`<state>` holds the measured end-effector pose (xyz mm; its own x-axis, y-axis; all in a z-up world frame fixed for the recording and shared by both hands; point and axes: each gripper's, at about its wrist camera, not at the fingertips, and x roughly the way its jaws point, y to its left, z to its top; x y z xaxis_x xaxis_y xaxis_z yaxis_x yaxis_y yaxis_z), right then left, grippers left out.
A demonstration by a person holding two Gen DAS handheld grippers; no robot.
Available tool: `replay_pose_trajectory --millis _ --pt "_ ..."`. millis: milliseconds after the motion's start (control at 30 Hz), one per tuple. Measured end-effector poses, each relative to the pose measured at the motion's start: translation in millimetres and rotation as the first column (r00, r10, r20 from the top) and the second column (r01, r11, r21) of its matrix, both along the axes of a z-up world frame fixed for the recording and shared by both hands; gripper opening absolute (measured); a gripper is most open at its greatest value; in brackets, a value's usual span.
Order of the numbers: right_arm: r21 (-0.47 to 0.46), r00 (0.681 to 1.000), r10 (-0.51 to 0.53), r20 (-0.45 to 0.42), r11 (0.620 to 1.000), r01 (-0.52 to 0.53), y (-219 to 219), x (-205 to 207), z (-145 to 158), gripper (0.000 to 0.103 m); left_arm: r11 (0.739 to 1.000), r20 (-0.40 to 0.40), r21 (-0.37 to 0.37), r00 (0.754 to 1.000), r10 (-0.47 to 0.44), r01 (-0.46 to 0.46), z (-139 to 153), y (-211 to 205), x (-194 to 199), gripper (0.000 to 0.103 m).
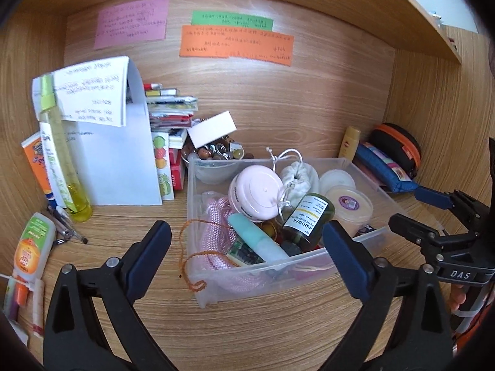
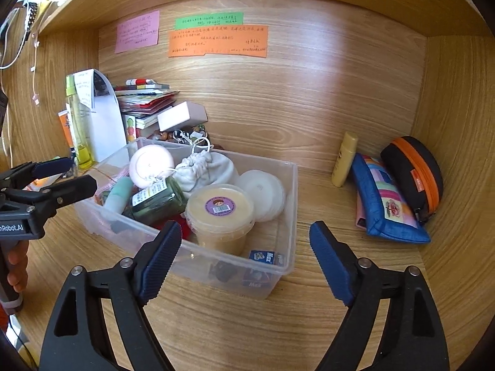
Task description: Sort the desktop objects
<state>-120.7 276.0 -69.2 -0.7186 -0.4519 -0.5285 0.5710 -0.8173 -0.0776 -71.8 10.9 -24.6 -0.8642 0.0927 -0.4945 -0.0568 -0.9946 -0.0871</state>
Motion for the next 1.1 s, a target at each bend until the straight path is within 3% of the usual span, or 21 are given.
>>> replay_pose_trajectory --millis 267,400,533,833,1100 --pt "-0.027 1.000 0.011 -0.023 1.000 -0.011 15 28 12 0.084 0.999 -0.044 -0.036 0.999 0.007 -0.009 7 9 27 0.101" --pt "-0.059 0.999 -0.017 -0.049 0.998 0.014 24 44 13 0.100 1.000 -0.037 -0.018 0.999 -0.007 0.006 7 11 41 0.101" --pt "-0.053 0.997 -0.035 -0.066 0.998 0.032 22 56 7 0.101 1.000 -0.034 -0.023 0.999 -0.002 0.001 4 13 52 0.101" --pt "-0.047 0.998 -0.049 -0.042 0.998 0.047 19 71 -2 0.101 0.999 -0.065 0.040 0.998 0.020 -0.017 1 4 70 0.101" --pt "-0.058 0.995 -0.039 -0.092 0.998 0.034 19 85 6 0.103 1.000 -0.064 0.017 0.998 0.010 -0.008 -3 10 74 0.101"
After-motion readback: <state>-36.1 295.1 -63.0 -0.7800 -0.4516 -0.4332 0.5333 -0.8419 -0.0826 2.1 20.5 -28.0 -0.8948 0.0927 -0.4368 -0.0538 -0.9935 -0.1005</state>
